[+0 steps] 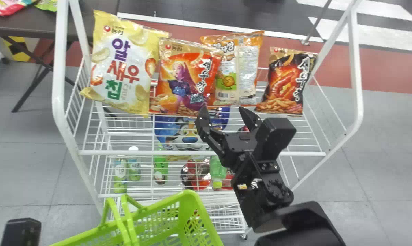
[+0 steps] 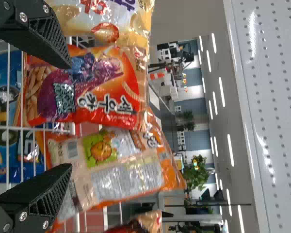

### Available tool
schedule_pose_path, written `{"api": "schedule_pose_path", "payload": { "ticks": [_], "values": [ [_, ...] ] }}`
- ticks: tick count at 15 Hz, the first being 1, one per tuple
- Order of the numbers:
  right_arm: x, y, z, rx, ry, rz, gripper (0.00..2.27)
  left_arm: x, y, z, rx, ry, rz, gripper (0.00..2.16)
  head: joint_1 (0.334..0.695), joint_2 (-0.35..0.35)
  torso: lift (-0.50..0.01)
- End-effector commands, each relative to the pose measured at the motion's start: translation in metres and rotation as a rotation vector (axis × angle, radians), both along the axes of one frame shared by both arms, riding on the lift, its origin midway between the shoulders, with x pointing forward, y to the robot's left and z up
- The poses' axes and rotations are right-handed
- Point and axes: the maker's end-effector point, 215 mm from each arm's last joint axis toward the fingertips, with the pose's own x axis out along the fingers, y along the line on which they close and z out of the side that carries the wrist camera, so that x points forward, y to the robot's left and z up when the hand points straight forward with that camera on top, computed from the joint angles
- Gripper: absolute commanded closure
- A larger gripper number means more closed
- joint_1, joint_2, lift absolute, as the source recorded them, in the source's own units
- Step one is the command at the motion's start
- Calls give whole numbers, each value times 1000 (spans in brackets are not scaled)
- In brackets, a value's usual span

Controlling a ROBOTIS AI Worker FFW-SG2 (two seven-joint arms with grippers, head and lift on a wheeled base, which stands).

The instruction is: Hold basket handle with left hand then pick Saewookkang with right hand and place into basket

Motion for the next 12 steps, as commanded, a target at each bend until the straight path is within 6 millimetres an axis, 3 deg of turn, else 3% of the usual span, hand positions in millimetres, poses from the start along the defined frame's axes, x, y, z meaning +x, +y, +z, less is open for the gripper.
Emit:
{"api": "schedule_pose_path", "payload": {
  "ticks": [1,7,12],
  "values": [
    [15,23,-5,-16,17,24,83,-6,-3,0,-6,34,-13,2148,695,-164,-14],
    [70,42,-27,-76,83,25,80,-9,-3,-2,0,38,-27,2148,695,-99,-14],
    [106,73,-49,-137,127,81,80,-5,0,-8,0,51,-22,2148,695,-49,-14]
  ]
}}
